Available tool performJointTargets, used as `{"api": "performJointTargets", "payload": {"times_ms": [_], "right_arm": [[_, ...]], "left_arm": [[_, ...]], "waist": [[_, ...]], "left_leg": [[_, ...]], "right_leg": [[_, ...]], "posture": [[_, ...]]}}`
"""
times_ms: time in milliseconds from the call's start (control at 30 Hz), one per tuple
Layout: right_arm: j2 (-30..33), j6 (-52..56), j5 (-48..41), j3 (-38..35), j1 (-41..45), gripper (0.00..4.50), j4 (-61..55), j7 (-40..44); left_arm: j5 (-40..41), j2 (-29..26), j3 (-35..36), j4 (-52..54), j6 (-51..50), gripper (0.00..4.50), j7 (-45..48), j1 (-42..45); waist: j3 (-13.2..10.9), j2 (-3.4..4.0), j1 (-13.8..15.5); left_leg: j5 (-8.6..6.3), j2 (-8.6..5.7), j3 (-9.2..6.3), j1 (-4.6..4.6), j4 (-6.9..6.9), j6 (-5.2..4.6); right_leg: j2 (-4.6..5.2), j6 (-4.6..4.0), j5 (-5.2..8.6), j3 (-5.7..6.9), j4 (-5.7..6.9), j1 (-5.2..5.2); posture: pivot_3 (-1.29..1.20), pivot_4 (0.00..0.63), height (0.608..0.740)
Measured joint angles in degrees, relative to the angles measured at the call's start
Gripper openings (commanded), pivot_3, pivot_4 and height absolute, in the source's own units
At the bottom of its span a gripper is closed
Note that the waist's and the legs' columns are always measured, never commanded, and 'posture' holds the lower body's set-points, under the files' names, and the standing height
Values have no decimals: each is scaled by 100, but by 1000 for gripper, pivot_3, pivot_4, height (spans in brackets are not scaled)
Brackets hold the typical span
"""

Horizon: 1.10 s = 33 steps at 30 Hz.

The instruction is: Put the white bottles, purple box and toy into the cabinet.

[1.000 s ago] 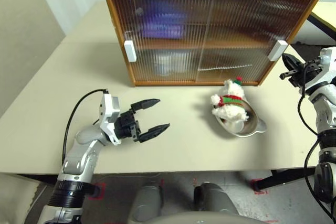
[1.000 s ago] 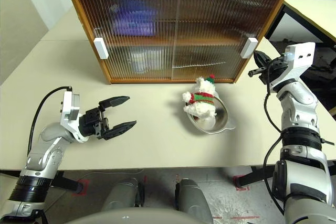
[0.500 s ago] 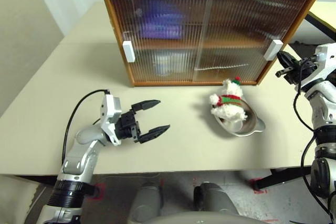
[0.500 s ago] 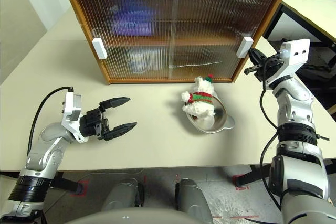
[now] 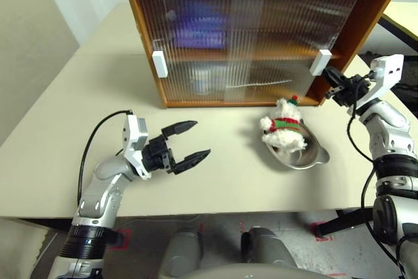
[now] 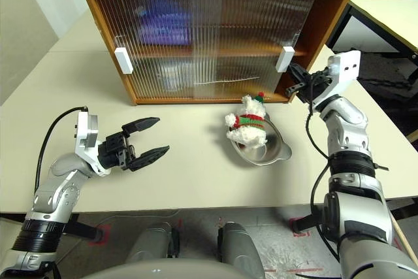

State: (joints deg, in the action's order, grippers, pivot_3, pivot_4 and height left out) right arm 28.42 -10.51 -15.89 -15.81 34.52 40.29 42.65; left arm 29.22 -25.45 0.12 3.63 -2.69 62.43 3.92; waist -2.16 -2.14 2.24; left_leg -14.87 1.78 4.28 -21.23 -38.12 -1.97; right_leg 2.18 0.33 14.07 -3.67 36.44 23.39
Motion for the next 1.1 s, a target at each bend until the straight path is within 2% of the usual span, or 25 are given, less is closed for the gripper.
{"api": "performJointTargets", "payload": {"times_ms": [467, 1100], "right_arm": [[-616, 179, -117, 344, 38, 41, -278, 266], [-1294, 957, -312, 886, 38, 41, -1330, 365]], "left_arm": [[271, 449, 131, 70, -49, 4500, -315, 6], [437, 455, 385, 74, -6, 4500, -487, -30]], "waist": [[2, 4, 29], [7, 10, 35]], "left_leg": [[0, 0, -4, -1, -1, 0], [-1, -1, -12, 1, -2, 1]], "right_leg": [[0, -3, -3, 3, 4, 1], [-2, -7, -5, 12, 27, 6]], "posture": [[182, 0, 740], [207, 0, 740]]}}
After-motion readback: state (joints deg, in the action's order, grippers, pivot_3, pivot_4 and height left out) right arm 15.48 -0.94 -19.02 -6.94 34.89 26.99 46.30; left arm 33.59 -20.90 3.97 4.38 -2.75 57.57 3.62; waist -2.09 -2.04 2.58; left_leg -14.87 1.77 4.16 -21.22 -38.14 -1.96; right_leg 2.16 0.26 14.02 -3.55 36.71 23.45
